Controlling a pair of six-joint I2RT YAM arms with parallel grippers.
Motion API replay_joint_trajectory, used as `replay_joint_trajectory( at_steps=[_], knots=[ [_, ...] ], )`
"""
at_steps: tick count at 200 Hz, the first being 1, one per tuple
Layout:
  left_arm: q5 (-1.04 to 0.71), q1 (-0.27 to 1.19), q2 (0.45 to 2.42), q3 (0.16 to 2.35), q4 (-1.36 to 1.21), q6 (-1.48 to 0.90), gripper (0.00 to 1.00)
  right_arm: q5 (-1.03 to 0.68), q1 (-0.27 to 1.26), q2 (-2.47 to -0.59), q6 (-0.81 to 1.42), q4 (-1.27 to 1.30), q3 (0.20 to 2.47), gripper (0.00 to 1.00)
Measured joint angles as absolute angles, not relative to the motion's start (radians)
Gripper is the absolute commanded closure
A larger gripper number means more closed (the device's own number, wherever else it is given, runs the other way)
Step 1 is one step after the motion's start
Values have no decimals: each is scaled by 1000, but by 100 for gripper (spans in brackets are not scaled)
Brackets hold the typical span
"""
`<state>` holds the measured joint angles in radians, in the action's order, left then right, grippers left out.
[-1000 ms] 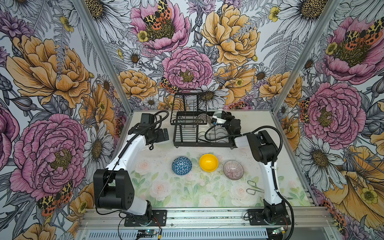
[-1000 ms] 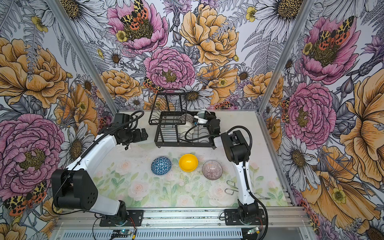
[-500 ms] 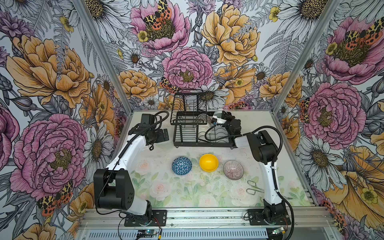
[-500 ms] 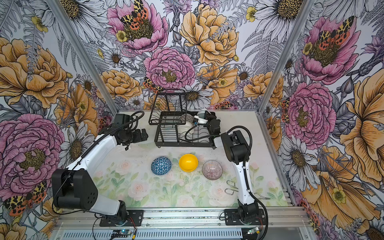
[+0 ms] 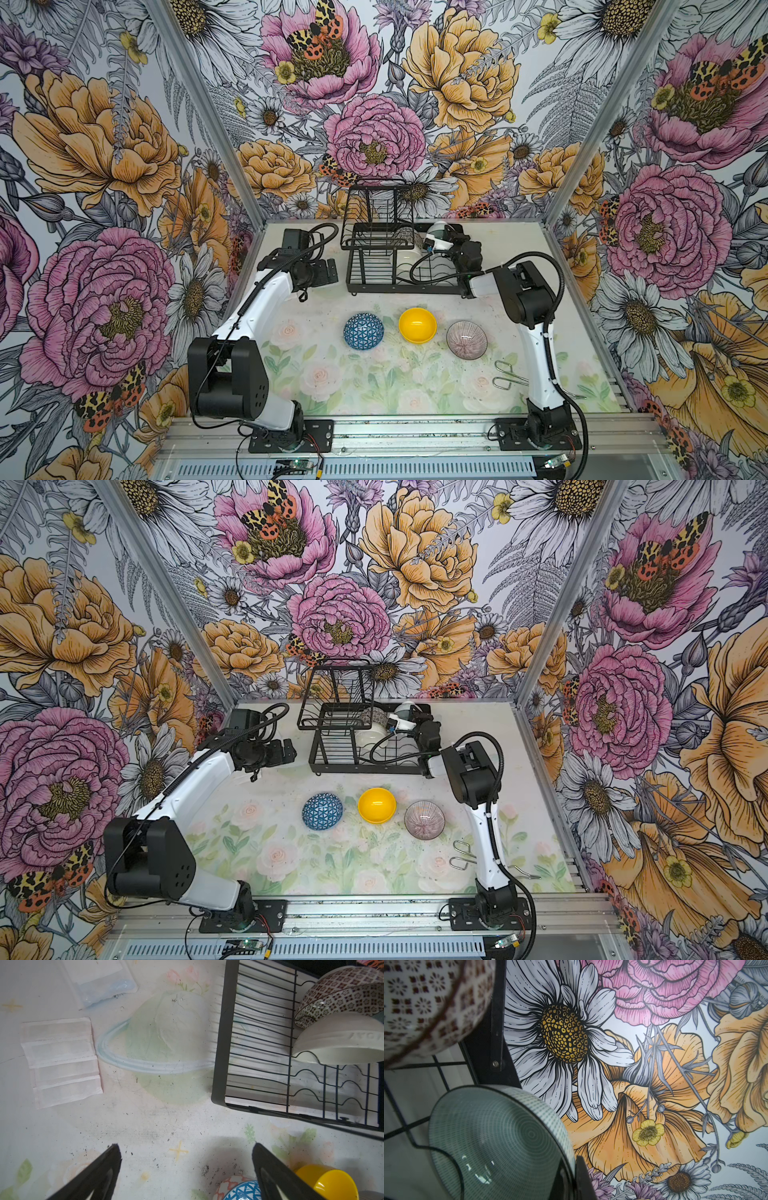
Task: Load the bowls into the dish rack
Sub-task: 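Lower the teal bowl into a rack slot and open the right gripper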
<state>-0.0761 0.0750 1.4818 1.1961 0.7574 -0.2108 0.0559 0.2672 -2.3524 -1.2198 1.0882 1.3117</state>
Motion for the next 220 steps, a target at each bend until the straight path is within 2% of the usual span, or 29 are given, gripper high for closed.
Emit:
replay_joint_trajectory(
  at_steps=[49,103,131,185,220],
  knots=[
    [-77,75,1482,1196,757,-211,1,57,267,-2352,-1198,1082,1312,100],
    [-81,76,1483,1196,753,-211,1,60,267,-2352,-1193,1082,1312,90],
    [-84,79,1483,1196,752,-211,1,60,267,-2352,-1187,1083,1312,81],
    [-87,81,1483,1195,751,-211,1,67,267,-2349,-1186,1105,1312,77],
    [-87,81,1470,1175,751,-211,1,71,267,-2347,-1185,1113,1312,65]
  ],
)
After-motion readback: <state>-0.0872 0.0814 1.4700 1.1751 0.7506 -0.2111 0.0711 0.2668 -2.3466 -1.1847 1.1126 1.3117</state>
